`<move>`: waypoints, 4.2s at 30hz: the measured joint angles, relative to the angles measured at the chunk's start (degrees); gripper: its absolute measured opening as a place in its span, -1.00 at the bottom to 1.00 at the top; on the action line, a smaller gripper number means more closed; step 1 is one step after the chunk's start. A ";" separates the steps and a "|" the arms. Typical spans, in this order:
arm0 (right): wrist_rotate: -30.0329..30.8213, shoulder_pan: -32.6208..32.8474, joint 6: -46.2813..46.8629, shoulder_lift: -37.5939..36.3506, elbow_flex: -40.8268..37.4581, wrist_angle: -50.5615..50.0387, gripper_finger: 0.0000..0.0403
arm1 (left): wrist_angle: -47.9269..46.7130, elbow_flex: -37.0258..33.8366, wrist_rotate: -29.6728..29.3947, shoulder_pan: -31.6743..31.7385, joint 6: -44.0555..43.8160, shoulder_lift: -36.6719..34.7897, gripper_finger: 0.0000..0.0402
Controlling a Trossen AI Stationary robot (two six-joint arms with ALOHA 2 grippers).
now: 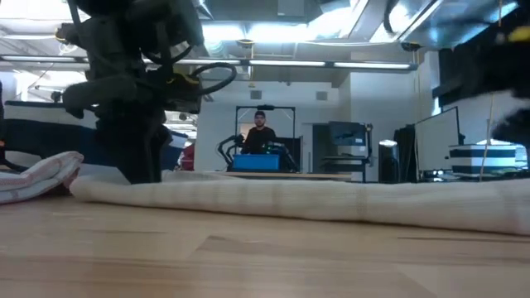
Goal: Fold towel
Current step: Fold the right white patterned towel, then fold the right checkered white towel
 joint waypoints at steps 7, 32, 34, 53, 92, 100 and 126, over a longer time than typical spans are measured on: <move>26.06 -0.08 -11.61 -0.04 2.43 1.74 0.08 | 1.23 4.42 -6.86 1.98 4.53 -7.19 -0.18; 13.47 -4.08 -12.85 -0.49 -0.94 -2.79 -0.04 | -1.95 4.39 4.49 14.99 29.18 1.69 -0.45; 13.45 -4.08 -12.76 -0.61 -0.47 -6.03 -0.12 | -1.96 4.39 4.48 15.04 29.17 1.57 -0.53; 14.29 -4.08 -14.48 -3.04 3.90 -9.31 -0.93 | -7.80 7.04 4.43 13.93 26.42 -4.39 -0.98; 55.60 -42.92 -63.37 -16.45 43.96 -14.40 -1.00 | 23.37 29.90 -31.16 36.46 63.97 -23.79 -0.99; 43.39 -54.44 -76.86 -14.48 45.05 10.52 -1.00 | 38.14 29.90 -24.50 41.78 67.07 -23.14 -0.99; 12.06 -78.55 -83.05 4.11 71.76 34.65 -1.00 | 77.24 45.04 11.13 54.30 52.33 -8.12 -0.99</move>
